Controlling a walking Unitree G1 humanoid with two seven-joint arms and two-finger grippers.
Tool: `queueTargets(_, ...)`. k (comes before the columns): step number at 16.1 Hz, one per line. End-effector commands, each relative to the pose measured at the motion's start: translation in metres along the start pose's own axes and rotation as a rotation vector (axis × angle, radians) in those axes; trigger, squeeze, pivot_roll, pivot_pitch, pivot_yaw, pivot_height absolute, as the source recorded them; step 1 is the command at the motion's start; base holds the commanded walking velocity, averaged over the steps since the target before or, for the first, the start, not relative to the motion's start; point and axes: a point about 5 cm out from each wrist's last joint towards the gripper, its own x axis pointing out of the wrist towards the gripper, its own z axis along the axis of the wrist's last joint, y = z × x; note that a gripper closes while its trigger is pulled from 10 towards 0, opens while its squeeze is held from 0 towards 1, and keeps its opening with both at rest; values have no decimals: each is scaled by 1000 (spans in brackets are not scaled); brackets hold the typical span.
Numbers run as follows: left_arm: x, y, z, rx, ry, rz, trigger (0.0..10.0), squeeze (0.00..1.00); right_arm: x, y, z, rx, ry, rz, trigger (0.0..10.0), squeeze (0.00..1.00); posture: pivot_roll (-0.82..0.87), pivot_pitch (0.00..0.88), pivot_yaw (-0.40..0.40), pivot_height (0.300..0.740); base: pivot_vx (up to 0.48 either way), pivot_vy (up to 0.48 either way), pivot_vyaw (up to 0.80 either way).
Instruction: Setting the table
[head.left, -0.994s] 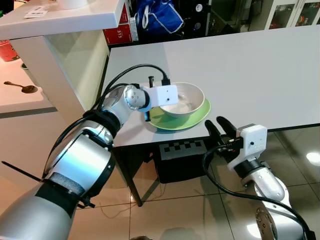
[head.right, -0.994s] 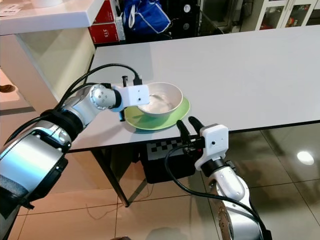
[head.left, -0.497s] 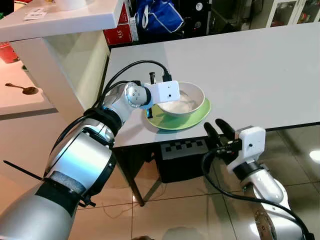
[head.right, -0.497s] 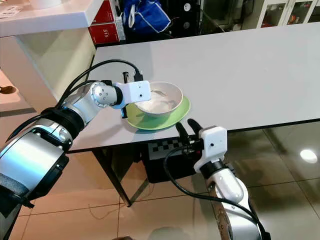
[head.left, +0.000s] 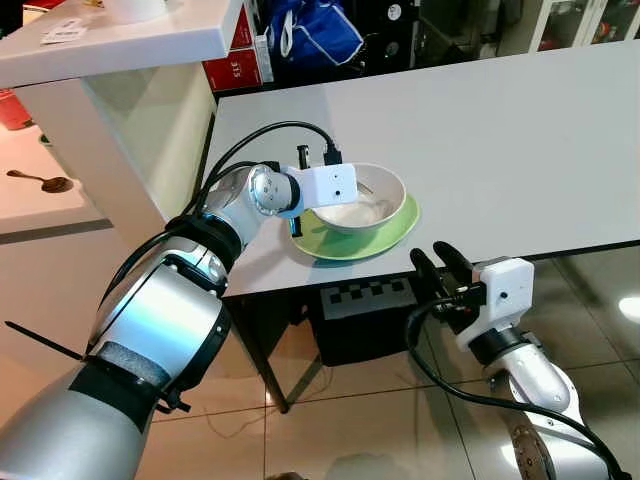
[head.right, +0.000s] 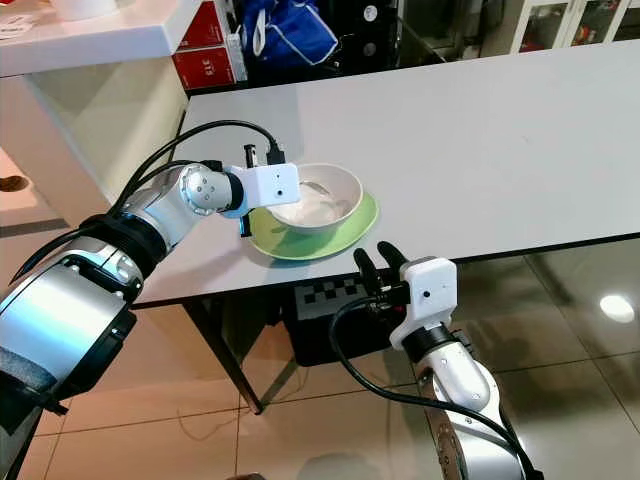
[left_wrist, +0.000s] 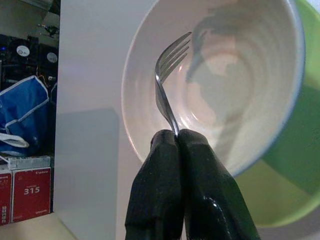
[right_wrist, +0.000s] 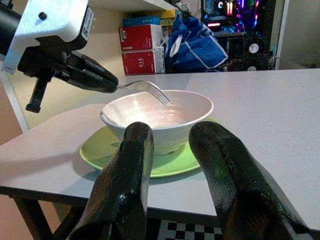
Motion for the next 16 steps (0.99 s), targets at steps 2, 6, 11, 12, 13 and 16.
queueTargets(2, -4, 5, -5, -13, 12, 21, 0, 0, -2, 2, 1, -8, 2, 7, 10000, 0, -158, 0, 154, 740, 0, 0, 0)
queueTargets(6, -4, 7, -4, -31, -1, 36, 0, 0, -2, 3, 1, -6, 6, 10, 10000, 0, -156, 0, 152, 740, 442, 0, 0)
queueTargets(11, -5, 8, -3, -37, -3, 41, 0, 0, -3, 4, 1, -4, 9, 13, 10000, 0, -154, 0, 152, 740, 0, 0, 0)
queueTargets(12, -5, 8, -4, -37, -2, 41, 0, 0, -3, 4, 1, -4, 10, 12, 10000, 0, -154, 0, 151, 740, 0, 0, 0)
queueTargets(13, -5, 8, -4, -36, -1, 41, 0, 0, -3, 4, 1, -4, 10, 12, 10000, 0, -154, 0, 151, 740, 0, 0, 0)
queueTargets(16, -6, 9, -5, -35, 5, 42, 0, 0, -3, 4, 1, -4, 14, 12, 10000, 0, -153, 0, 150, 740, 0, 0, 0)
